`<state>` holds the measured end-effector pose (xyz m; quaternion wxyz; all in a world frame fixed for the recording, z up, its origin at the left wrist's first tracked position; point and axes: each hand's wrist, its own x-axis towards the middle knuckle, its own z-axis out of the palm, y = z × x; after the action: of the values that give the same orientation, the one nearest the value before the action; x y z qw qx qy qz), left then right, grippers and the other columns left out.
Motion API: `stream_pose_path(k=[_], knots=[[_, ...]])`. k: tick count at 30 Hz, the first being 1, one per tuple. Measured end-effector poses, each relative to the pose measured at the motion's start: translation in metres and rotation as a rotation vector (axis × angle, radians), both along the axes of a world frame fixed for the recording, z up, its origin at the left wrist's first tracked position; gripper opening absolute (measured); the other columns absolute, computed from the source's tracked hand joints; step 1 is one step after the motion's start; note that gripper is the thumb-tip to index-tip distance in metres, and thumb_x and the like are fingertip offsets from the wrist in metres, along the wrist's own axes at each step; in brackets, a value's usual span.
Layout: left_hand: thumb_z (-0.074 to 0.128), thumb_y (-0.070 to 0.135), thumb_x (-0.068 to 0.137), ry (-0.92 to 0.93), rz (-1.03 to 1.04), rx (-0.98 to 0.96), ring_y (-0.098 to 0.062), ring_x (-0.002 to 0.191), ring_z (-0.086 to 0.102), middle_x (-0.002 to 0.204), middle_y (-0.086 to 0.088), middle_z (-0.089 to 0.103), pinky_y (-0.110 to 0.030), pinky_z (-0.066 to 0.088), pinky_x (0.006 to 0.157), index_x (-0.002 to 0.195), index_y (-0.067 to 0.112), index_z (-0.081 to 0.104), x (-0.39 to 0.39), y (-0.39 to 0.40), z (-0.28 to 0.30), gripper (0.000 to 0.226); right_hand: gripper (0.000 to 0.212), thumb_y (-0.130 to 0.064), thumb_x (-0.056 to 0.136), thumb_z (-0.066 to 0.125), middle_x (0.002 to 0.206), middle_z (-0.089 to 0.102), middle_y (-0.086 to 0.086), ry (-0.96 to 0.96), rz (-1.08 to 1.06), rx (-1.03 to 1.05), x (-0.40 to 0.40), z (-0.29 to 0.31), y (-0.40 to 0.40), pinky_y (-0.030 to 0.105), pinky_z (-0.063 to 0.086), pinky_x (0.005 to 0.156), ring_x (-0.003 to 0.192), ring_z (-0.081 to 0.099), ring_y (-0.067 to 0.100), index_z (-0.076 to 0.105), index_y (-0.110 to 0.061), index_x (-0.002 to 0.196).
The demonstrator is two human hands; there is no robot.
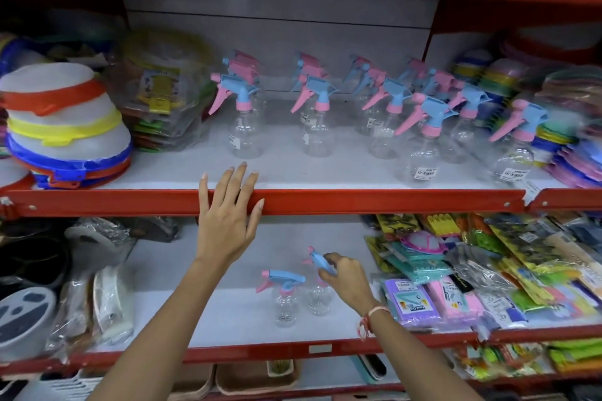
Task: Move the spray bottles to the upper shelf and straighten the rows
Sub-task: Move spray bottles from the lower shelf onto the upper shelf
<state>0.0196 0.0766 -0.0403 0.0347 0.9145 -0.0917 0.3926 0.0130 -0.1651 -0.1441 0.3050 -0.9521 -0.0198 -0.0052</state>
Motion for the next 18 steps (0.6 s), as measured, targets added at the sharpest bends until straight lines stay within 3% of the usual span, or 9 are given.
stream_pose_path(k=[3,9,11,13,15,18], knots=[[0.038,0.039,0.099,-0.009,-0.008,0.002,-0.029,0.136,0.043,0.150,-0.009,0.045,-0.056,0.018,0.118,0.142,0.017,0.042,0.002,0.002,-0.001,0.049,0.019,-0.018,0.085,0.061,0.067,0.060,0.000,-0.028,-0.034,0.050,-0.003,-0.010,0.002,0.030,0.037,0.059,0.061,0.051,0.019,0.072,-0.012,0.099],[0.037,0.039,0.099,-0.021,-0.013,-0.003,-0.030,0.137,0.042,0.151,-0.009,0.044,-0.056,0.015,0.119,0.144,0.018,0.040,0.005,0.003,-0.005,0.050,0.019,-0.018,0.084,0.066,0.068,0.069,-0.001,-0.087,-0.036,0.160,-0.020,0.011,-0.005,0.014,0.035,0.048,0.056,0.056,0.014,0.074,-0.021,0.101],[0.037,0.040,0.099,-0.019,-0.018,-0.008,-0.030,0.137,0.041,0.151,-0.009,0.044,-0.055,0.014,0.119,0.145,0.018,0.040,0.006,0.003,-0.005,0.050,0.018,-0.021,0.084,0.067,0.074,0.075,-0.002,-0.111,-0.017,0.186,-0.029,0.027,-0.009,0.017,0.042,0.054,0.068,0.066,0.019,0.074,-0.026,0.100],[0.037,0.039,0.099,-0.016,-0.023,-0.014,-0.030,0.137,0.041,0.150,-0.009,0.044,-0.055,0.013,0.119,0.144,0.018,0.040,0.005,0.002,-0.005,0.050,0.017,-0.024,0.082,0.068,0.077,0.076,-0.007,-0.124,-0.010,0.226,-0.038,0.047,-0.012,0.027,0.053,0.065,0.076,0.070,0.015,0.075,-0.029,0.097],[0.038,0.039,0.099,-0.011,-0.029,-0.019,-0.031,0.136,0.042,0.150,-0.009,0.045,-0.055,0.014,0.119,0.144,0.018,0.041,0.005,0.002,-0.005,0.050,0.016,-0.026,0.081,0.069,0.075,0.076,-0.013,-0.162,0.003,0.257,-0.047,0.070,-0.013,0.036,0.056,0.070,0.075,0.070,0.012,0.075,-0.031,0.095],[0.039,0.039,0.098,0.002,-0.031,-0.020,-0.030,0.136,0.043,0.149,-0.009,0.046,-0.056,0.015,0.119,0.144,0.019,0.041,0.003,0.003,-0.005,0.051,0.012,-0.024,0.081,0.070,0.067,0.074,-0.015,-0.251,0.031,0.292,-0.060,0.113,-0.013,0.037,0.054,0.066,0.067,0.068,0.018,0.074,-0.032,0.089]])
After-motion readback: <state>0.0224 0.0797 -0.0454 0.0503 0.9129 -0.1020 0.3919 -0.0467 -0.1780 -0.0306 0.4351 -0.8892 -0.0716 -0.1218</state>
